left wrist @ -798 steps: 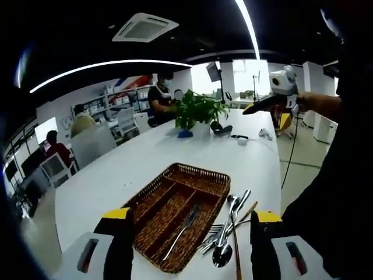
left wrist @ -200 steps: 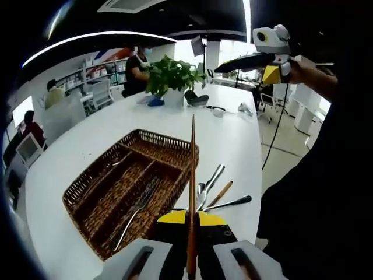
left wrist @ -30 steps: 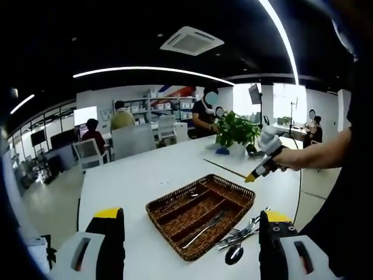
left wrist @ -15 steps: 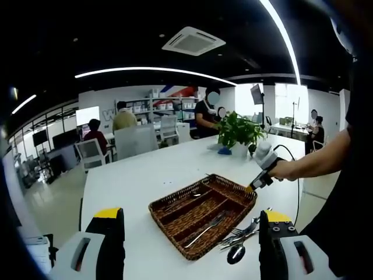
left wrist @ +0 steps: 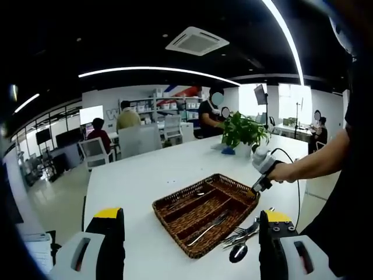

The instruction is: Arrange the knives, forks, and spoons in their matching storage slots by inserting each utensil handle-first until every utensil is classified and aligned in the correct compartment

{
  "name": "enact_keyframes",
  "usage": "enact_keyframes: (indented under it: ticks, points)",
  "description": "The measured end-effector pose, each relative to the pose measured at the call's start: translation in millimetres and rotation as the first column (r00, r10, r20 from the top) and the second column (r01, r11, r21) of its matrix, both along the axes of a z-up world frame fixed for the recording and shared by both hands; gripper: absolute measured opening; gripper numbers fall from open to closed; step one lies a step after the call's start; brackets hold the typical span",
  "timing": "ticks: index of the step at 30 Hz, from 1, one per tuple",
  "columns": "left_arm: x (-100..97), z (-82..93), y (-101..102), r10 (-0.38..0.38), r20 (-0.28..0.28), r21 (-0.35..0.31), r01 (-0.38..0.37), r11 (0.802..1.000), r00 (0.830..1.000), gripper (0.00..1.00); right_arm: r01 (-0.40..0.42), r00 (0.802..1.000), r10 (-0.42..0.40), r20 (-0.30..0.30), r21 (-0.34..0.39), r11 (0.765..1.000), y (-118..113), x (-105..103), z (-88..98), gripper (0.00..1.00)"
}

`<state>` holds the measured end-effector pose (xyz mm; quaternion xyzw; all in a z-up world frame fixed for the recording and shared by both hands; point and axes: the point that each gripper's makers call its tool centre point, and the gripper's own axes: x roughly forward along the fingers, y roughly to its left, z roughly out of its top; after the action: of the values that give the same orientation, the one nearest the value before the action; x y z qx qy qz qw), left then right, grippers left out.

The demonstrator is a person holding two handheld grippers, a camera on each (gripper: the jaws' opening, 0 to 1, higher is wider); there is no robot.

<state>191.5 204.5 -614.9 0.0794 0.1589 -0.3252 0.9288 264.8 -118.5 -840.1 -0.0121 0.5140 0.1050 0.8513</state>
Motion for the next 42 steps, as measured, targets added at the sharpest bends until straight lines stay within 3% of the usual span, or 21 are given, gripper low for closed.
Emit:
enact_keyframes:
  ticks: [10,26,34,39,42]
  points:
    - [1.4,-1.1,8.4,0.023,0.001,-0.004,-0.023,1.0,1.0,1.0,-0.016,0.999,0.015,-0.05,-0.019,1.0,-0.1,-10.2,-3.5,0.03]
    - [1.9,1.0,14.6,0.04,0.003,-0.009,-0.04,0.999,0.999,1.0,-0.021,0.995,0.015,-0.098,-0.054,0.998,2.3,-2.9,-26.5,0.03]
    - [-2.0,0.5,23.1,0.06,0.0,-0.006,-0.06,0.998,0.998,1.0,-0.038,0.995,0.033,-0.092,-0.055,0.998,5.5,1.6,-27.0,0.04]
    - [-1.3,2.9,22.8,0.057,0.007,-0.001,-0.057,0.998,0.998,1.0,-0.111,0.992,0.106,-0.072,-0.062,0.992,8.6,1.1,-24.5,0.06]
    - [-0.6,4.0,21.8,0.052,0.008,0.0,-0.052,0.999,0.999,1.0,-0.117,0.993,0.116,-0.02,-0.063,0.991,5.9,10.6,-17.7,0.18]
